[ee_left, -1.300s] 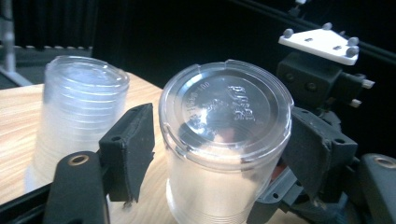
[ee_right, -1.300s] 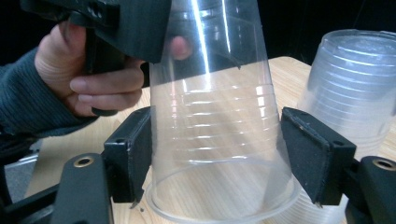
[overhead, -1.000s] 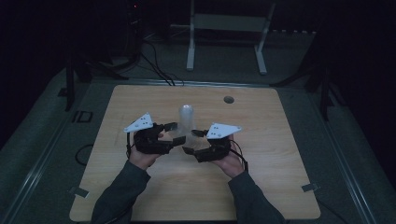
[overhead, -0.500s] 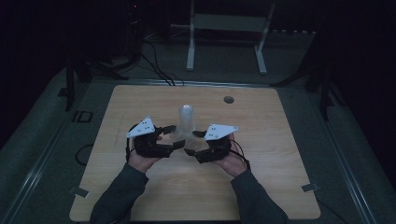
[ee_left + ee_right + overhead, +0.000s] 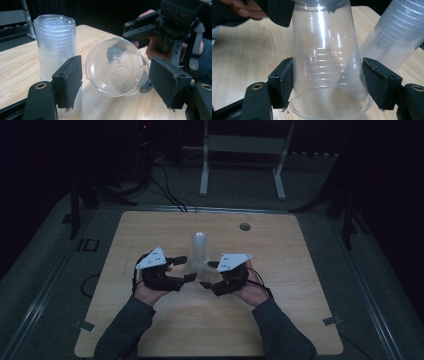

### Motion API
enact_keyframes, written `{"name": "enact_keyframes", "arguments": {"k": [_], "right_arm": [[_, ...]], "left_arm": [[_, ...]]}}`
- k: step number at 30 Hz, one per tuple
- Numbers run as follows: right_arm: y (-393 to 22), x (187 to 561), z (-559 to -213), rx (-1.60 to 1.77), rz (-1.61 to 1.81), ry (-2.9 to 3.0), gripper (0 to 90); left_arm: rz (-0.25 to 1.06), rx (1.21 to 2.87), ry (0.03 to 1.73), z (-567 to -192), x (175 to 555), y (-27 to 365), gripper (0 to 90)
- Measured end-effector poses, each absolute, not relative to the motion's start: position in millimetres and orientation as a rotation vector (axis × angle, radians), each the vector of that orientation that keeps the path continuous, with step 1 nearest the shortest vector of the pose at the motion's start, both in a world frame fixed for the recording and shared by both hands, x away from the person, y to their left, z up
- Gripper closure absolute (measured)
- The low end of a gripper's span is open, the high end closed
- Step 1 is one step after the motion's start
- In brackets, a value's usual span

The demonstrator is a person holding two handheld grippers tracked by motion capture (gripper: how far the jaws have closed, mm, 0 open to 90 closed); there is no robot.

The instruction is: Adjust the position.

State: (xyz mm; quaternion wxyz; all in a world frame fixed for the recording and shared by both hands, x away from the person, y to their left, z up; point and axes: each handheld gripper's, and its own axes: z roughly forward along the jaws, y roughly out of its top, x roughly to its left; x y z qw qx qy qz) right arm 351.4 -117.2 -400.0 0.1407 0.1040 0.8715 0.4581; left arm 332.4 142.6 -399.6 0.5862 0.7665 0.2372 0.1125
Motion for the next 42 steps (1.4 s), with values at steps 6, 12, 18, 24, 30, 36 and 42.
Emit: {"name": "enact_keyframes", "arguments": {"k": [6, 12, 18, 24, 30, 36, 42], "right_arm": [[-115, 351, -398, 0.252, 1.246, 2.546, 29.1], [-114, 351, -397, 0.22, 1.196, 2.564, 29.1], [-114, 352, -395, 0.192, 1.145, 2.593, 29.1], [-113, 353, -393, 0.158, 1.087, 2.634, 29.1], [-112, 356, -391, 0.136, 1.051, 2.667, 29.2], [-111, 359, -388, 0.12, 1.006, 2.7, 29.1], [-112, 363, -383, 0.116, 0.972, 2.714, 29.2]], "left_arm": [[0.257, 1.823, 0.545, -400, 333, 142, 27.3], [0.253, 1.846, 0.539, -401, 333, 142, 27.3], [0.245, 1.877, 0.528, -402, 334, 143, 27.3], [0.245, 1.898, 0.513, -401, 333, 144, 27.3], [0.254, 1.912, 0.506, -401, 333, 144, 27.5], [0.27, 1.937, 0.5, -401, 333, 143, 27.5], [0.284, 1.964, 0.481, -400, 331, 142, 27.6]]}}
